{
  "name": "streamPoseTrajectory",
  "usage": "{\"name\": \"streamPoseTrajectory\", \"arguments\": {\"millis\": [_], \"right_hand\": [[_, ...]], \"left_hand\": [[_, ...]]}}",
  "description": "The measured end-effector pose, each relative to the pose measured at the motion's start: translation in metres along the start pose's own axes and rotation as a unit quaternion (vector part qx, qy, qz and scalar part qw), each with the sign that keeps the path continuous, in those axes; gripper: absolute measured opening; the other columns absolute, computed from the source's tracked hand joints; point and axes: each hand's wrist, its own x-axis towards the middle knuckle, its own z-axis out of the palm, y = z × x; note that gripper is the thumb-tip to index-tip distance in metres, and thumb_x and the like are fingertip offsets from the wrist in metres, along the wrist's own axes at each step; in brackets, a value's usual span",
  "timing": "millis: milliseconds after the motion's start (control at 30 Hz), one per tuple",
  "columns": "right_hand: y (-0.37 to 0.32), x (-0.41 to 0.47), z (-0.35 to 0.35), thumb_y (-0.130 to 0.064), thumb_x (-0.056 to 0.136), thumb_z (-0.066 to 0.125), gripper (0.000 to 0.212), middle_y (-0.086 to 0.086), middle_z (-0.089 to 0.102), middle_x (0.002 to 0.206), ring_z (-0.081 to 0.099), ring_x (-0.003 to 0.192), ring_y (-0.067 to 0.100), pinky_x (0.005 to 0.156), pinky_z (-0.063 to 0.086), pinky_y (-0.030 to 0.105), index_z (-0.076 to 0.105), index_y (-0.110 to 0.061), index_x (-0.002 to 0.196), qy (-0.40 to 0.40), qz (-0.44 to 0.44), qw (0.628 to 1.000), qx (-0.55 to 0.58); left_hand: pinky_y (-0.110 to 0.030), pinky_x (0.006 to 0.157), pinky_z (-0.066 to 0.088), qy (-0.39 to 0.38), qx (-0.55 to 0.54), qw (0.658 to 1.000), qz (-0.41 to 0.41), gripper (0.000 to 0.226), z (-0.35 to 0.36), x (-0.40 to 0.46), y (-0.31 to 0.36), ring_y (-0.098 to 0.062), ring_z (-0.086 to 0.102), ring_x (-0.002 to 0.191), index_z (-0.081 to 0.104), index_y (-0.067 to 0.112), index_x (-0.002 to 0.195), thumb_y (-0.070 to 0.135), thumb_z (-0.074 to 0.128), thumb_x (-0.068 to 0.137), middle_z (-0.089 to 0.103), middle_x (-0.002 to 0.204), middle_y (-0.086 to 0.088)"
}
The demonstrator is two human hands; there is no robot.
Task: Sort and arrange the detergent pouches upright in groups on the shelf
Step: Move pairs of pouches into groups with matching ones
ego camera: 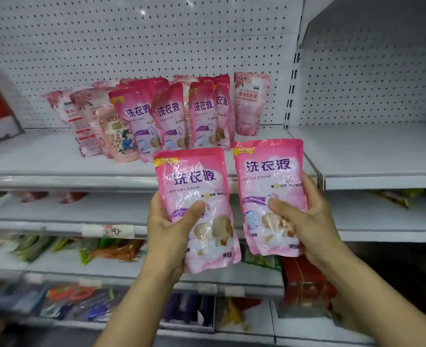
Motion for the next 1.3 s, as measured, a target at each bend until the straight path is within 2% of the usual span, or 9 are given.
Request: {"name": "streamPoseTrajectory", "arguments": {"millis": [100,267,467,567,800,933,1100,1200,1300], "right_hand": [[-0.004,-0.023,0.011,0.004,0.076,0.073,0.059,-0.011,0.076,0.097,0.074,0.083,0.015,0.059,0.059,0.031,0.059,-0.045,0.105,-0.022,0.004,1.000,0.009],[-0.007,-0.046,0.046,0.006,0.076,0.072,0.061,-0.013,0.076,0.097,0.074,0.084,0.012,0.059,0.058,0.025,0.058,-0.041,0.112,-0.070,-0.001,0.997,0.012],[0.005,-0.052,0.116,-0.002,0.073,0.077,0.066,0.000,0.073,0.113,0.072,0.097,0.023,0.073,0.060,0.041,0.056,-0.030,0.128,-0.122,0.001,0.993,0.005],[0.016,-0.052,0.168,0.001,0.074,0.076,0.065,0.001,0.073,0.112,0.072,0.096,0.023,0.073,0.060,0.040,0.057,-0.029,0.128,-0.145,-0.004,0.989,0.004],[0.054,-0.048,0.329,0.001,0.075,0.076,0.059,-0.004,0.074,0.108,0.073,0.094,0.019,0.071,0.060,0.034,0.060,-0.039,0.115,-0.163,-0.004,0.986,0.025],[0.070,-0.040,0.415,0.002,0.075,0.075,0.058,-0.006,0.075,0.105,0.073,0.090,0.017,0.066,0.059,0.027,0.060,-0.038,0.115,-0.155,-0.002,0.987,0.036],[0.085,-0.020,0.489,-0.003,0.073,0.078,0.061,-0.010,0.074,0.107,0.072,0.094,0.015,0.074,0.060,0.035,0.059,-0.042,0.116,-0.133,-0.003,0.990,0.038],[0.089,0.004,0.523,-0.002,0.074,0.077,0.059,-0.018,0.074,0.101,0.072,0.090,0.007,0.069,0.059,0.023,0.058,-0.045,0.111,-0.126,-0.018,0.991,0.031],[0.096,0.033,0.554,-0.006,0.075,0.078,0.060,-0.016,0.073,0.106,0.072,0.092,0.008,0.068,0.058,0.023,0.057,-0.046,0.115,-0.129,-0.025,0.991,0.029]], "left_hand": [[-0.052,0.081,0.059,0.012,0.011,1.000,0.001,0.054,-0.016,-0.030,0.005,-0.031,0.073,0.096,0.056,0.025,0.123,0.003,0.077,0.078,0.076,0.106,-0.005],[-0.059,0.083,0.057,0.042,0.024,0.999,0.002,0.054,-0.054,-0.055,0.020,-0.035,0.073,0.097,0.056,0.021,0.124,0.003,0.078,0.078,0.075,0.108,-0.009],[-0.046,0.073,0.061,0.084,0.011,0.996,0.014,0.046,-0.122,-0.061,0.039,-0.030,0.075,0.091,0.057,0.016,0.120,0.000,0.074,0.080,0.076,0.103,-0.008],[-0.044,0.071,0.061,0.107,0.008,0.994,0.026,0.050,-0.169,-0.054,0.051,-0.029,0.075,0.090,0.056,0.014,0.123,0.000,0.074,0.079,0.076,0.104,-0.008],[-0.055,0.083,0.058,0.133,0.041,0.989,0.045,0.048,-0.308,-0.005,0.098,-0.033,0.073,0.097,0.058,0.017,0.122,0.001,0.076,0.081,0.074,0.110,-0.010],[-0.044,0.073,0.061,0.125,0.045,0.990,0.048,0.047,-0.384,0.029,0.130,-0.031,0.074,0.095,0.058,0.020,0.120,0.001,0.075,0.080,0.075,0.107,-0.008],[-0.032,0.063,0.060,0.106,0.033,0.993,0.047,0.053,-0.445,0.080,0.157,-0.023,0.075,0.088,0.055,0.019,0.126,0.001,0.074,0.080,0.077,0.102,-0.005],[-0.040,0.073,0.061,0.093,0.037,0.994,0.047,0.055,-0.470,0.117,0.164,-0.027,0.074,0.094,0.055,0.018,0.127,0.005,0.075,0.077,0.075,0.108,-0.008],[-0.048,0.079,0.060,0.086,0.028,0.995,0.043,0.061,-0.490,0.157,0.166,-0.029,0.073,0.097,0.055,0.017,0.128,0.013,0.077,0.071,0.074,0.111,-0.009]]}}
